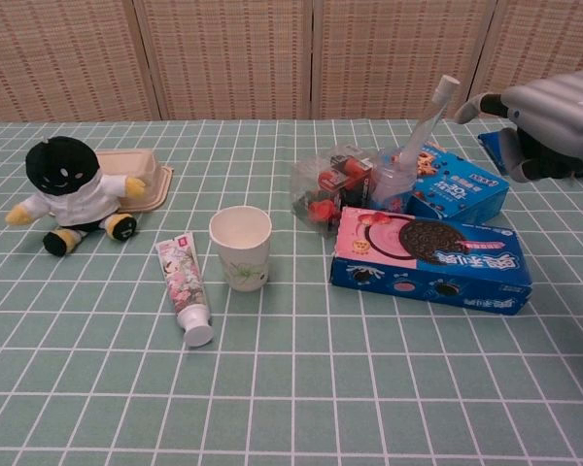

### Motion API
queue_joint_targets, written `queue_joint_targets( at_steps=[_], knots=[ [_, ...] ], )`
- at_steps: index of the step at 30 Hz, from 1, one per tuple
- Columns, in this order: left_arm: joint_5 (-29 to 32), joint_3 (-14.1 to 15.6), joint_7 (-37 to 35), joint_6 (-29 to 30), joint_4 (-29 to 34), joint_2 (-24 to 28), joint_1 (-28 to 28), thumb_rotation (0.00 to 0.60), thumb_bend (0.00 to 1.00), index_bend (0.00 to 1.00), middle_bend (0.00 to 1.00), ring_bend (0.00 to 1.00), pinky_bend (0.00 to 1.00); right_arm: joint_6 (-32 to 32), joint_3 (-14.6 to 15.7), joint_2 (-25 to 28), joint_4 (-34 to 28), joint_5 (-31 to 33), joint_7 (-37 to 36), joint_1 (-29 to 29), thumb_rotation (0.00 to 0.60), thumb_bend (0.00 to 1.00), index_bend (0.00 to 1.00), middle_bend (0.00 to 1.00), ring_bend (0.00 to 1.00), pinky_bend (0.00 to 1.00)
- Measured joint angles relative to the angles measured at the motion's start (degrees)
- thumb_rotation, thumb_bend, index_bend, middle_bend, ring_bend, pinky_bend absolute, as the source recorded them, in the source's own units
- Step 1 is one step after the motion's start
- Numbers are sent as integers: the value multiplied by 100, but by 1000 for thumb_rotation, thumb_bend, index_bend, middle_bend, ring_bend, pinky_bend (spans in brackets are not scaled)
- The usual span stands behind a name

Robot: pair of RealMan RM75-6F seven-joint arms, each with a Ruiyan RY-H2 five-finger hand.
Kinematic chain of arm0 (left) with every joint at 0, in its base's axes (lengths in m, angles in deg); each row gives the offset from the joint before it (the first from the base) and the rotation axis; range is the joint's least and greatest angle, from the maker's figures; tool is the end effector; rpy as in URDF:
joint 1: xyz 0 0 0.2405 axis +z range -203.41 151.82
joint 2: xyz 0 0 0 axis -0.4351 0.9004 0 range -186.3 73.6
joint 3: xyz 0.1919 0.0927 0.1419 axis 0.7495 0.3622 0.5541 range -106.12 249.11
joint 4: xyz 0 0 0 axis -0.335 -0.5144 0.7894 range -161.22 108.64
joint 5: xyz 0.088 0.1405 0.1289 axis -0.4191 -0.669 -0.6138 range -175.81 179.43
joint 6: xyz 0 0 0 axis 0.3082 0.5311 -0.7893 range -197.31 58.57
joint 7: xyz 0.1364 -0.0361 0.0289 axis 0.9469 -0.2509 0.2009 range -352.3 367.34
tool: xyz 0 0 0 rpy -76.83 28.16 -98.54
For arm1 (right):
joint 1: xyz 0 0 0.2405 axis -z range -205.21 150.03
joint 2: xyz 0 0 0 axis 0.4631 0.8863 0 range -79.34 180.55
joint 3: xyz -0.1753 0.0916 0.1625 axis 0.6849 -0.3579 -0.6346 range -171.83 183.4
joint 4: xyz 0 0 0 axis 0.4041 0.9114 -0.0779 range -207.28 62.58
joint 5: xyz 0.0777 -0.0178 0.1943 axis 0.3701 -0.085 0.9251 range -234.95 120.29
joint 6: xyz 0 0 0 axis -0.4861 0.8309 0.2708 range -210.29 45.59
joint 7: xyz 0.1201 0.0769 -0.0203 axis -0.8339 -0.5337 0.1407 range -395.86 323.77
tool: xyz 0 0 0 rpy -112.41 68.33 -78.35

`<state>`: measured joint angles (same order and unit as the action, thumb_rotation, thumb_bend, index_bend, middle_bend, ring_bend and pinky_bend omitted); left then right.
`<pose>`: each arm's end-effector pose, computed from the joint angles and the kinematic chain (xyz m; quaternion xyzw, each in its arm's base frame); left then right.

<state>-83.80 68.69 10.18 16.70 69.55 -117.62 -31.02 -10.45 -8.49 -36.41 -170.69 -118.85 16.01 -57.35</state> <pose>-0.3013 0.1820 0.1716 -0.5978 -0.3714 -0.3855 0.5967 -0.1661 -0.3036 0.0319 0.6981 -0.2825 0.3017 0.5847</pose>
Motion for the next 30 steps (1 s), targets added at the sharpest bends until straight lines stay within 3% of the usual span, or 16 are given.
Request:
queue_joint_targets(
  at_steps=[30],
  knots=[
    [-67, 0, -103, 51, -26, 24, 25, 600, 267, 357, 144, 80, 296, 102, 301, -345, 148, 110, 59, -480, 600, 837, 162, 1000, 1000, 1000]
  ],
)
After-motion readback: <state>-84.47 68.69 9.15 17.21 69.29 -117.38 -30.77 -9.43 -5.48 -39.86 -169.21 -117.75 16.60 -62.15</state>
